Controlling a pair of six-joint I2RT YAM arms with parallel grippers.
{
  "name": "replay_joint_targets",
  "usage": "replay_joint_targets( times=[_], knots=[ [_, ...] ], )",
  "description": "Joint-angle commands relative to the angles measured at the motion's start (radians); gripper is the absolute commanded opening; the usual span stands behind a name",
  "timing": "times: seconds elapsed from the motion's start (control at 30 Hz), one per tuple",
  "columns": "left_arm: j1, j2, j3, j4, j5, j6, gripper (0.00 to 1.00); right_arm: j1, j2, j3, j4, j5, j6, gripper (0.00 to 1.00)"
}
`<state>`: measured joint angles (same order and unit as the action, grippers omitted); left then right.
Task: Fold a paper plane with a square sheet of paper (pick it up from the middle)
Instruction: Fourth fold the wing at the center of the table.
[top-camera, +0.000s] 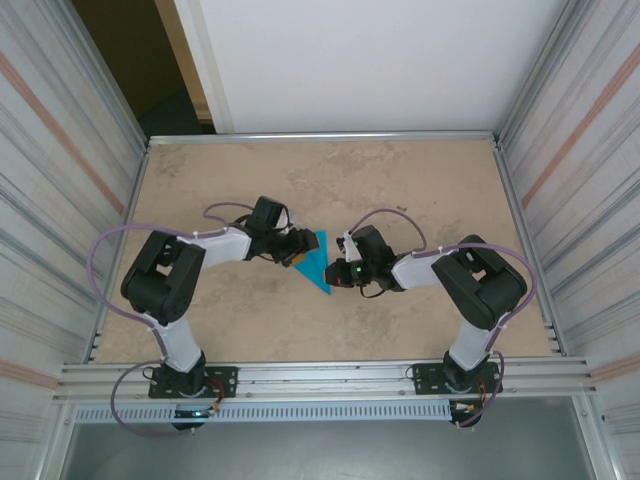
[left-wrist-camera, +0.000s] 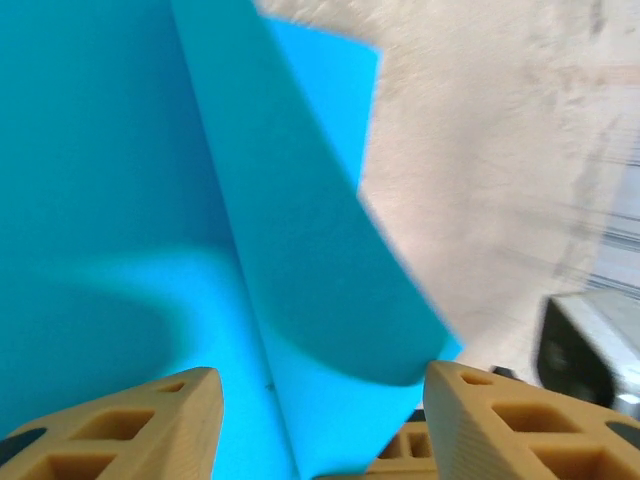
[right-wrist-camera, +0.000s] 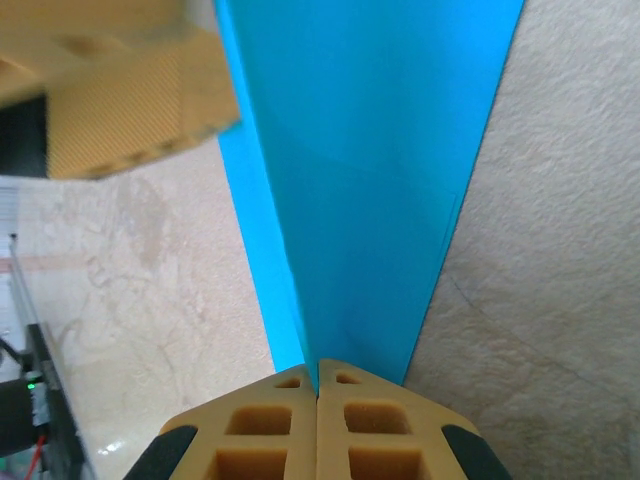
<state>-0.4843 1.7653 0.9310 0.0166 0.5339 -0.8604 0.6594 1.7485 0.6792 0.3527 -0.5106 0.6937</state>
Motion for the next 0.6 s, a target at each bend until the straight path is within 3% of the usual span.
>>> replay_joint_targets(
  times=[0.0,0.13,0.27,0.4,0.57],
  knots=[
    [0.012,-0.083,-0.057,0.122,0.043,0.029,0.56,-0.016,0.025,-0.013,0.036,-0.091,0.039,0.00],
    [0.016,-0.111,-0.136,0.237,0.074,0.029,0.52,-0.031,0.039,-0.026,0.069,-0.130,0.059,0.00],
    [0.015,-0.095,-0.198,0.360,0.127,0.011,0.41,-0.049,0.052,-0.044,0.114,-0.162,0.073,0.00],
    [0.015,-0.050,-0.210,0.411,0.163,0.000,0.29,-0.058,0.056,-0.061,0.138,-0.180,0.076,0.00],
    [0.007,0.007,-0.180,0.449,0.194,-0.016,0.22,-0.070,0.057,-0.075,0.143,-0.186,0.073,0.00]
  ],
)
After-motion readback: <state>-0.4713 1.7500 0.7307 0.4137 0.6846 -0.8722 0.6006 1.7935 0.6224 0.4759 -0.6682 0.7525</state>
